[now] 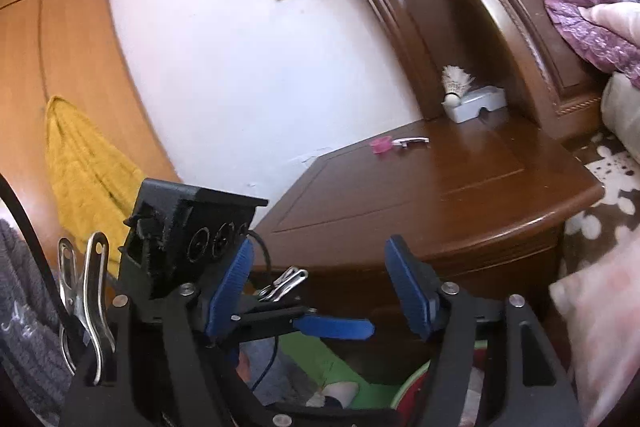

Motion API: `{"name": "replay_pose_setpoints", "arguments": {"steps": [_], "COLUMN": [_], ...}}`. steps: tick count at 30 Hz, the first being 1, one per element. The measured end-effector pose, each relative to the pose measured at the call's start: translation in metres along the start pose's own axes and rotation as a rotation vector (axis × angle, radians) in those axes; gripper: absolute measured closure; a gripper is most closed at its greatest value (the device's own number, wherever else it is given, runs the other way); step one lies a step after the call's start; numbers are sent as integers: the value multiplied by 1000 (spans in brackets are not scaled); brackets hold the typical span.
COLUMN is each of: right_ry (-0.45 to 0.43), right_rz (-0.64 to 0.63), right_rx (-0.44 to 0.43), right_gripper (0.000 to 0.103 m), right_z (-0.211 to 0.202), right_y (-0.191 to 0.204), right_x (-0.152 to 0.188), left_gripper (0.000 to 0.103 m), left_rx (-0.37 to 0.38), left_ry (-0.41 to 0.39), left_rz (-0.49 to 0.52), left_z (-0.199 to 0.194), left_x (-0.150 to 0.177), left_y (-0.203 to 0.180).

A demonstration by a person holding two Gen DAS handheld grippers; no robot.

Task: Collect trash
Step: 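Move both open tools back up to the bedside table, then reach the left gripper to the shuttlecock while the right reaches the white plastic box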

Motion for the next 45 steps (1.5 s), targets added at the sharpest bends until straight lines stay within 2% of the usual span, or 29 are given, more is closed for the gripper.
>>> {"name": "replay_pose_setpoints", "arguments": {"steps": [6,12,17,20,24,27,30,33,38,40,43,45], "right_ry": [-37,-107,-184,-219,-230,-228,-209,-174,-167,-169,-130,-83], "right_rz": [3,60,153,229,274,273,272,280,337,349,346,325], "right_rx": [-14,-49,-71,-65,-56,-51,-48,-29,-48,-77,-80,-45], "right_gripper": [32,31,29,26,26,26,26,26,26,26,26,26], "right_z": [-1,-6,-5,3,13,19,28,40,52,55,67,79], "right_y": [4,-2,-18,-33,-44,-48,-53,-60,-71,-69,-65,-61], "right_x": [-8,-25,-44,-56,-70,-75,-77,-76,-75,-77,-78,-78], "left_gripper": [7,7,7,7,7,7,7,7,7,7,7,7], "left_rx": [-44,-72,-198,-220,-174,-187,-189,-230,-242,-280,-418,-518], "left_ry": [-55,-175,-251,-266,-297,-326,-280,-261,-301,-321,-336,-321], "left_rz": [24,33,35,5,-63,-91,-134,-157,-146,-136,-120,-106], "left_z": [-19,-56,-80,-87,-97,-103,-96,-90,-96,-101,-110,-112], "left_x": [-5,-19,-33,-40,-49,-53,-53,-51,-51,-50,-49,-49], "left_y": [0,12,31,44,63,75,84,91,102,107,118,125]}}
Point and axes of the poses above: each gripper's, at about its wrist camera, not at the fingertips, and z roughly the way its jaws point, y to its left, x to its underside, the point moved 6 cm from there along z, roughly the way its jaws point, and after that the axes turned 13 degrees about y, right-handed, at the moved point
